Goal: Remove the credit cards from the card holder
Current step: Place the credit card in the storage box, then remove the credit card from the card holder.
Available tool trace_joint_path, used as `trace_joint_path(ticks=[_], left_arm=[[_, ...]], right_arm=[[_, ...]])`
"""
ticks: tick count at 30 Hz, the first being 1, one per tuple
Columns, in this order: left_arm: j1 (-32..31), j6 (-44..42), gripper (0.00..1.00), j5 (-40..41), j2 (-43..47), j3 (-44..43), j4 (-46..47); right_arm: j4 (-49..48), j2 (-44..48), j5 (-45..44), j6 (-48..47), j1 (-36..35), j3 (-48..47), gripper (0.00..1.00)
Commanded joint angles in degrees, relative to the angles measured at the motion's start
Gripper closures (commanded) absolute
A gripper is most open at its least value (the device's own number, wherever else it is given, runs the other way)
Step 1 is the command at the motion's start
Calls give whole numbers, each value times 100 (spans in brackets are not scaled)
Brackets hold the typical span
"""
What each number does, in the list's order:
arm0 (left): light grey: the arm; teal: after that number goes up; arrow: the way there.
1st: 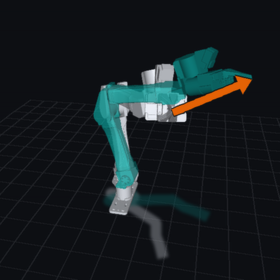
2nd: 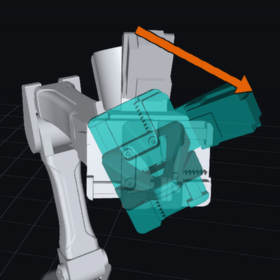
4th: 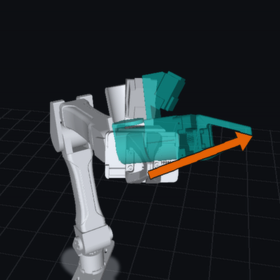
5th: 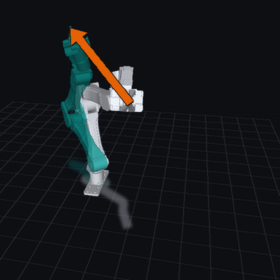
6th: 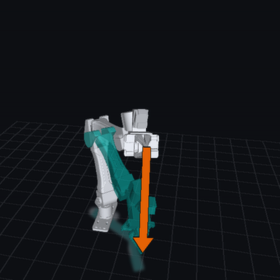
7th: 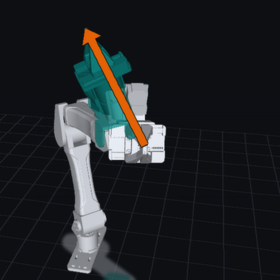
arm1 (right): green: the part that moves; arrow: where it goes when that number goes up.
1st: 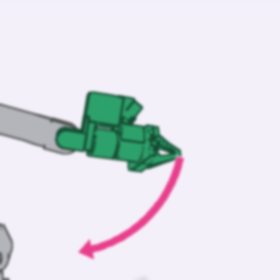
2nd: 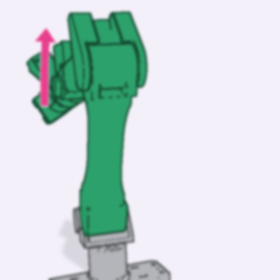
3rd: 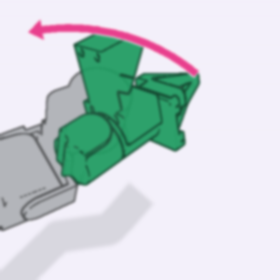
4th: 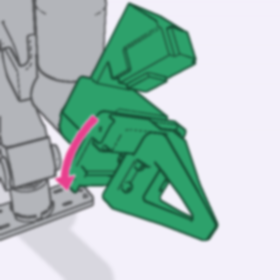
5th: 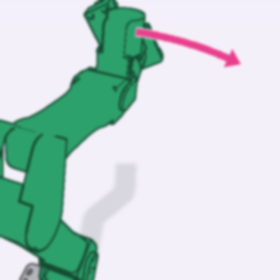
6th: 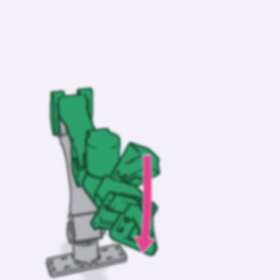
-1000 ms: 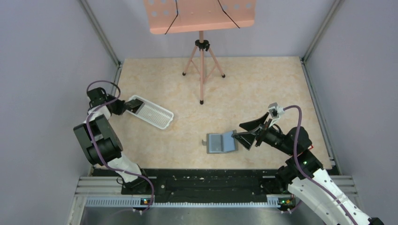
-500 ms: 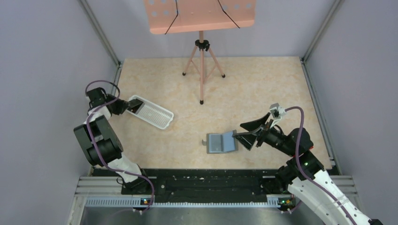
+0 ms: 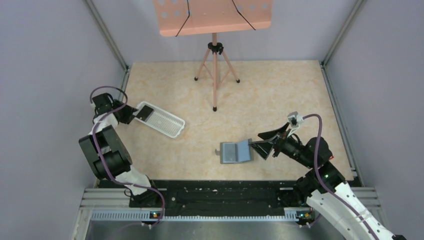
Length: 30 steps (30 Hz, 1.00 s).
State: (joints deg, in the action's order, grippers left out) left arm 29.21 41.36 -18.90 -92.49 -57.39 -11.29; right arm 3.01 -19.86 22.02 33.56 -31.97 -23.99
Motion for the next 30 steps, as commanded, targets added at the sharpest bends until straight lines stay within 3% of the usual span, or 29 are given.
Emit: trace_joint_path(ticks=[1,6,13,22,27,30], left_arm=[[-44,-109,56,148,298,-252,-185],[-207,-157,56,182,616,-368,-578],[-953,-317,57,42,1582,118,-830],[-3359,-195,57,-166,3362,1107,-734],[-4209,-101,55,-187,4091,1822,-700],[-4661,176,54,-219,4396,2359,-493]], right_arm=[[406,-124,-427,161,50,-227,8],[944,-563,-551,80,50,-499,10],[908,-1049,-541,265,48,-457,21],[763,-1578,-550,833,41,-272,43],[86,-1962,-607,1325,-115,-95,48],[-19,-2427,-1034,1332,-521,-206,45]])
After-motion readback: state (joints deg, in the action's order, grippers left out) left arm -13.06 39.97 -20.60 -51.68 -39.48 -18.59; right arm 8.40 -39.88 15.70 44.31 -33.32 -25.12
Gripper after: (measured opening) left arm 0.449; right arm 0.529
